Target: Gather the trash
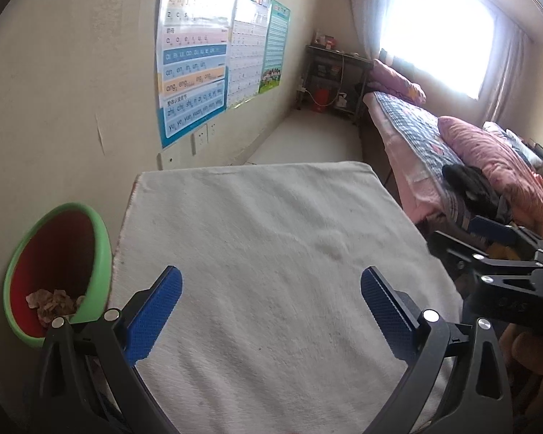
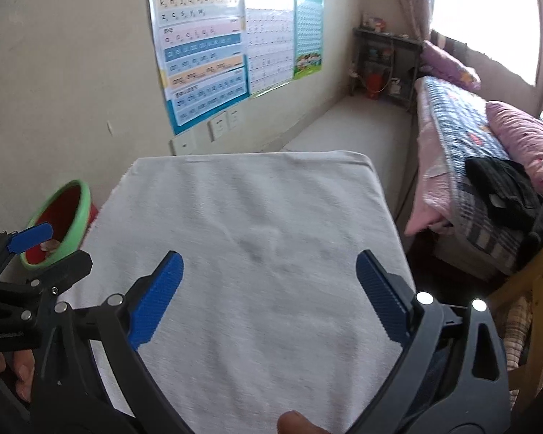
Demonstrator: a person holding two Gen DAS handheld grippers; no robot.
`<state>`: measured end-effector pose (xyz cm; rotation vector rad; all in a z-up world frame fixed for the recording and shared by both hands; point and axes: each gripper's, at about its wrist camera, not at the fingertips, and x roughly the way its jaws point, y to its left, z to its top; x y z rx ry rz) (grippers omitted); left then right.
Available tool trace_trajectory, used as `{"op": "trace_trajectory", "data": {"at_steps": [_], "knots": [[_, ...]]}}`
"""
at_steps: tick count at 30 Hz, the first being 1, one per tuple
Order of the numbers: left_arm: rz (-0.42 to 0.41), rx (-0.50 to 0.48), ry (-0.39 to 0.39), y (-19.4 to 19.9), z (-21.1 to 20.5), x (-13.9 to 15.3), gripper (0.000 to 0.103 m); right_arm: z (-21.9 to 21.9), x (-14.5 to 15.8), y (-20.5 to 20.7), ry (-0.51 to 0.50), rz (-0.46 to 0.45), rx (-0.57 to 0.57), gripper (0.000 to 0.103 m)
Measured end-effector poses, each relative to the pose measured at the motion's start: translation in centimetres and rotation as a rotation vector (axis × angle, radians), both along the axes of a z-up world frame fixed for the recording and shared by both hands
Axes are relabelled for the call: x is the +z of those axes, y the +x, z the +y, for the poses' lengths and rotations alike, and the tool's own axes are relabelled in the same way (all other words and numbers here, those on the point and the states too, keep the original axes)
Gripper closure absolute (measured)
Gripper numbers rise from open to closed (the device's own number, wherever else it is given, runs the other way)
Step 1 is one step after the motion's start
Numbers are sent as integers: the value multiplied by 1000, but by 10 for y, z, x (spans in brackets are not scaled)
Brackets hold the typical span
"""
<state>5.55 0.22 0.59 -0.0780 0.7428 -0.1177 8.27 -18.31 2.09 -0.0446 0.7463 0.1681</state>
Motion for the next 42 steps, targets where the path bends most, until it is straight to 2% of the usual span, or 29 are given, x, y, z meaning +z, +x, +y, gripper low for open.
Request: {"op": "trace_trajectory", "data": {"at_steps": [3, 8, 15, 24, 42], "knots": [[0, -18, 3, -4, -5, -15, 8, -7, -10, -11, -3, -27, -17, 5], [12, -40, 30, -9, -10, -31, 8, -4, -22, -12, -16, -2, -25, 5], [-29, -40, 54, -13, -13, -26, 8, -4, -31, -12, -47, 9, -58, 5], [-5, 11, 11, -7, -1, -30, 8, 7, -30, -16, -81, -10, -45, 5], [0, 31, 18, -6, 1, -31, 8, 14, -35, -18, -85, 4, -32, 5]]}}
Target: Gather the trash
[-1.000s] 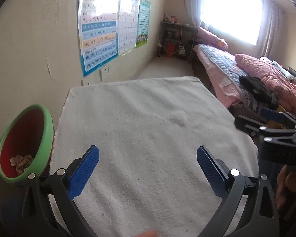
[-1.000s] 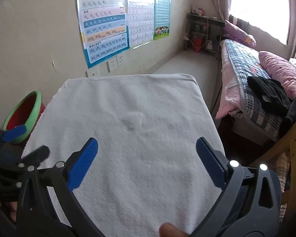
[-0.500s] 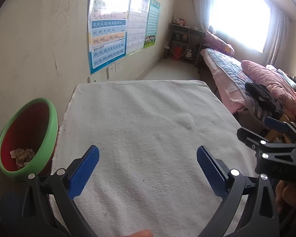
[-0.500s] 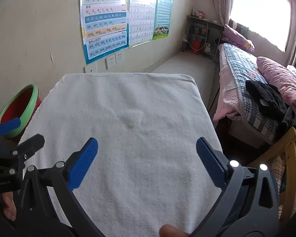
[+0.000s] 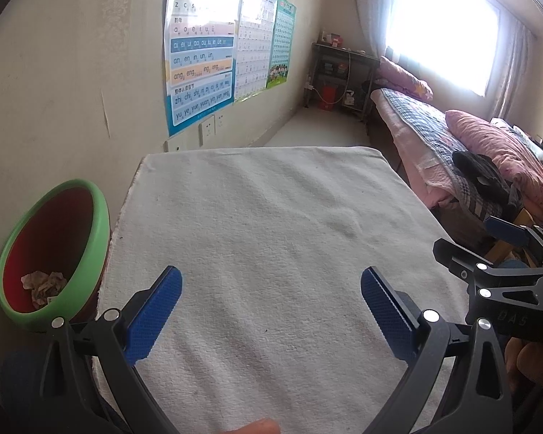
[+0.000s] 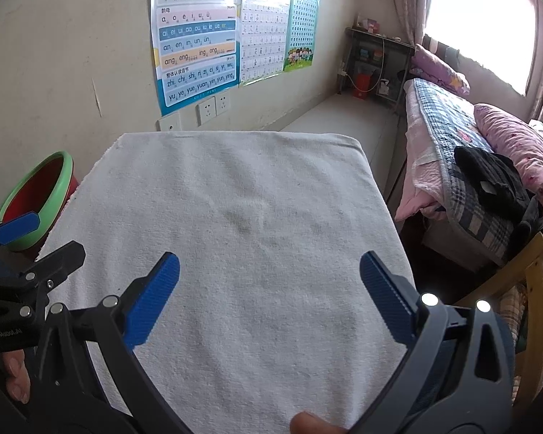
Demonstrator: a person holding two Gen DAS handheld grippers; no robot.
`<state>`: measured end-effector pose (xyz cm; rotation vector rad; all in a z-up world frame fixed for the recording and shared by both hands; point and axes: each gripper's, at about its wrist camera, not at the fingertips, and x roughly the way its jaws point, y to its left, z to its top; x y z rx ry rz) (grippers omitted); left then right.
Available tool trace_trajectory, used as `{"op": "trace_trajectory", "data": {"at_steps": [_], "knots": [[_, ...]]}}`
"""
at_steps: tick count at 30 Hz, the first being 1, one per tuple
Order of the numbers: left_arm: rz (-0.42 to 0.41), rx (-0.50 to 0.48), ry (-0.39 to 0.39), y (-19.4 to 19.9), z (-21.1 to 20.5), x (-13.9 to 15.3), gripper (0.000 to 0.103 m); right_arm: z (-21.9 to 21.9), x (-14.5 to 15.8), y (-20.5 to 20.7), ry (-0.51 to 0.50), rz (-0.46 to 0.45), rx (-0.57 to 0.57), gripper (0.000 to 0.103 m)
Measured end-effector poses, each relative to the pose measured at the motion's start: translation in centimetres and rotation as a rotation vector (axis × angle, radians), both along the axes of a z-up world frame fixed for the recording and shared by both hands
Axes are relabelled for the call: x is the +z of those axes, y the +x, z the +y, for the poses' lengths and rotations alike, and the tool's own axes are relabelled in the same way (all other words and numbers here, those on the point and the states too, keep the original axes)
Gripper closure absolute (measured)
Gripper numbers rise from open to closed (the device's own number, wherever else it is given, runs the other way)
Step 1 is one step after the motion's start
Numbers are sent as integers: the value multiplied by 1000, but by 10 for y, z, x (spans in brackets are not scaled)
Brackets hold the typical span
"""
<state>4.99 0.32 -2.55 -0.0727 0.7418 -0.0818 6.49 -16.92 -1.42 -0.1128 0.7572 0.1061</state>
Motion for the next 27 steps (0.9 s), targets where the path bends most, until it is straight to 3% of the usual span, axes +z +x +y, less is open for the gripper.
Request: {"op": "trace_trajectory", "data": {"at_steps": [27], "knots": [[-4, 35, 3, 0, 7, 1, 8, 2, -3, 0, -11, -1, 5, 5]]}}
